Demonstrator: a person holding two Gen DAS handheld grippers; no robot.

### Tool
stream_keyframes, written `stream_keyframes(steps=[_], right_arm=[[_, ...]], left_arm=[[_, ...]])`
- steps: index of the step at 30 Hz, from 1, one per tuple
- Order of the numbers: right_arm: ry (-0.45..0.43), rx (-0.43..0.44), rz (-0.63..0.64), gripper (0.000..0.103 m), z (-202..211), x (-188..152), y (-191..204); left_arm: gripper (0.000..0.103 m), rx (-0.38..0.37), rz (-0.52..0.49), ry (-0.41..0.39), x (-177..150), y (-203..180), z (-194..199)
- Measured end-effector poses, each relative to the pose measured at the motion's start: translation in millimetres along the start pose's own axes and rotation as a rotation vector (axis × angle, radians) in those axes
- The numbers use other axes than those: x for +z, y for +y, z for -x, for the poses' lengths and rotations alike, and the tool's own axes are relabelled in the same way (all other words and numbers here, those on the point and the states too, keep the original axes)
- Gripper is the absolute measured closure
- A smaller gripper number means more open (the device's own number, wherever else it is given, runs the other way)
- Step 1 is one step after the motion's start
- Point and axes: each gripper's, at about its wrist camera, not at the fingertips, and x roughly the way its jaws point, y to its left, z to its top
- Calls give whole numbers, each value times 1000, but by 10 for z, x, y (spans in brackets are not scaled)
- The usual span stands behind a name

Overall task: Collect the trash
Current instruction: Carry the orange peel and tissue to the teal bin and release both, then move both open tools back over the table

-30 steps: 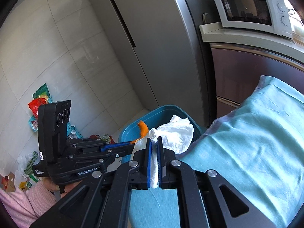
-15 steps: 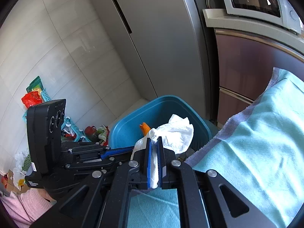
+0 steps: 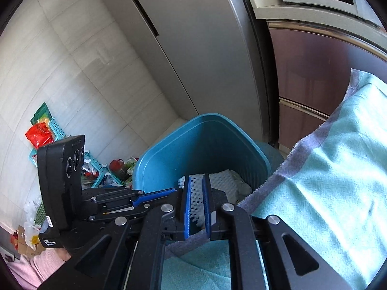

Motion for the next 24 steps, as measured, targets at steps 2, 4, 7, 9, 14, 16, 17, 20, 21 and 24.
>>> stream_keyframes(steps=[2,4,7,9,14,16,17,20,21,24], right_arm=[[-5,1,-4,93,36,-29,-16],[-11,4,-10,91,80,-63,-23],[-29,11,-21,89,177,-115,-47],[-50,11,-26,85,295,-164,-69],[-118,-15,-12,78,728,-293,-140],[-147,-36,-18,75,912,-344,-209],[-169,-48,-27,75,1030,-390,-252],[-217,-79,-58,73,1359,-543,-394],[-234,-93,-70,72,1465,-602,-444],[-277,-161,-104,71,1803,-834,-615]], left_arm=[[95,-1,0,-7,3,-14,9],[95,-4,-4,-22,4,-39,43],[89,-8,-26,-53,1,-128,135],[85,-15,-45,-76,0,-218,208],[75,-56,-124,-142,-11,-550,419],[72,-90,-160,-156,-30,-694,487],[71,-106,-178,-161,-38,-783,504],[69,-162,-227,-157,-73,-1052,509],[69,-175,-244,-154,-86,-1148,490],[69,-228,-292,-140,-125,-1421,449]])
